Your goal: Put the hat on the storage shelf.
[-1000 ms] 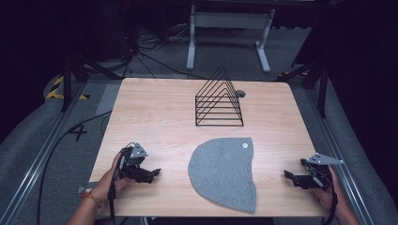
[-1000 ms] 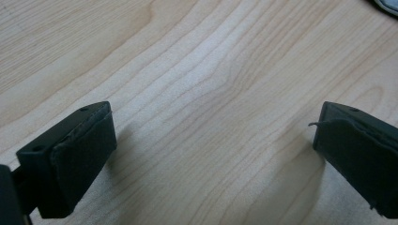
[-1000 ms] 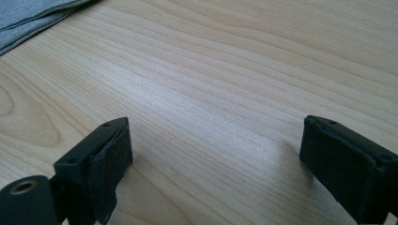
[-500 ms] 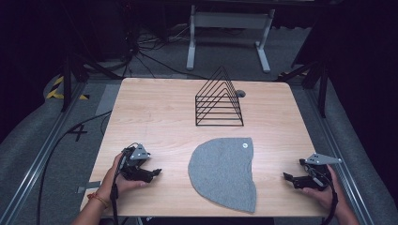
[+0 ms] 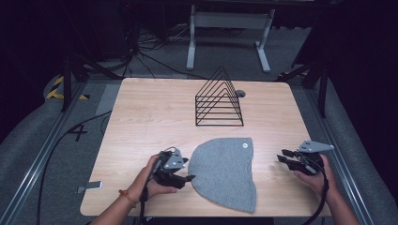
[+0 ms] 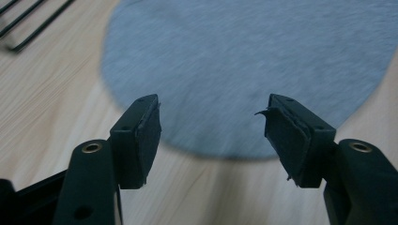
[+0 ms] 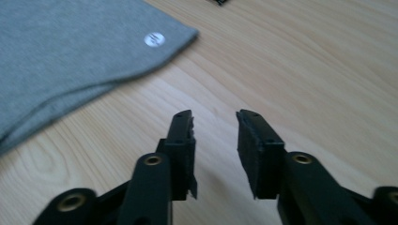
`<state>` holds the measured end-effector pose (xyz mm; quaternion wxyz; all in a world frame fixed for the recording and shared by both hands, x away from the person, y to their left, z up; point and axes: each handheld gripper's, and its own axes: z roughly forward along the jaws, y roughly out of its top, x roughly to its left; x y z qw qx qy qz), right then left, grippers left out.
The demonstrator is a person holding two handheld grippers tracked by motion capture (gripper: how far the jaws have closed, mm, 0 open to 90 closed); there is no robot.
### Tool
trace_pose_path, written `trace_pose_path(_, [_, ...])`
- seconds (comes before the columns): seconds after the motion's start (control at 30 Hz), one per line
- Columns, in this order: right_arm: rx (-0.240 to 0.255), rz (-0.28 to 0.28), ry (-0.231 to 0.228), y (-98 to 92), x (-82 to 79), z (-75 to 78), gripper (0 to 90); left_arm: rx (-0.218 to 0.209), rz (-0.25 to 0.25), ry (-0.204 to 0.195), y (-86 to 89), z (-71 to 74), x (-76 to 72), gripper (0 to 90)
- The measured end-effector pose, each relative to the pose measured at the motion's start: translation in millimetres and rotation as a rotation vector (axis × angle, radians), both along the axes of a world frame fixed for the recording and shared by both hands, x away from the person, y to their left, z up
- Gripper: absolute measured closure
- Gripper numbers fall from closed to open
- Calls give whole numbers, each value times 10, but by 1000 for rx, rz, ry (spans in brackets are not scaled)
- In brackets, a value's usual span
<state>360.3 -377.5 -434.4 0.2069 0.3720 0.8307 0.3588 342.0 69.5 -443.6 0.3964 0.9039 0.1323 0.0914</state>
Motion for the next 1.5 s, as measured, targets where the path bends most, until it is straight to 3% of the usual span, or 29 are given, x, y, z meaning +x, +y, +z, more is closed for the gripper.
trace_pose_path(0.1, [-25,49,-4,225,137,39,758,12,-68,7,-282,-24,-46,381])
trace_pose_path(0.2, [-3,89,0,427,266,72,797,43,-120,13,-508,-99,-73,385])
trace_pose_path(0.3, [-2,118,-7,607,369,67,822,47,-162,25,-661,-206,-86,391])
trace_pose_path(0.4, [-3,144,-5,737,448,14,847,36,-198,48,-719,-261,-91,423])
trace_pose_path(0.5, [8,156,14,800,496,-61,859,27,-193,50,-713,-268,-91,432])
trace_pose_path(0.57, [-16,158,29,833,521,-113,858,31,-199,46,-678,-265,-67,433])
trace_pose_path(0.87, [-62,199,54,885,519,-202,836,42,-165,53,-447,-258,62,437])
trace_pose_path(1.07, [-98,205,50,925,472,-197,845,46,-103,58,-289,-253,180,437])
trace_pose_path(1.23, [-158,217,66,947,332,-161,860,39,-43,65,-175,-256,290,433])
trace_pose_path(1.5, [-186,263,116,1007,6,-126,875,16,53,61,-34,-274,522,429])
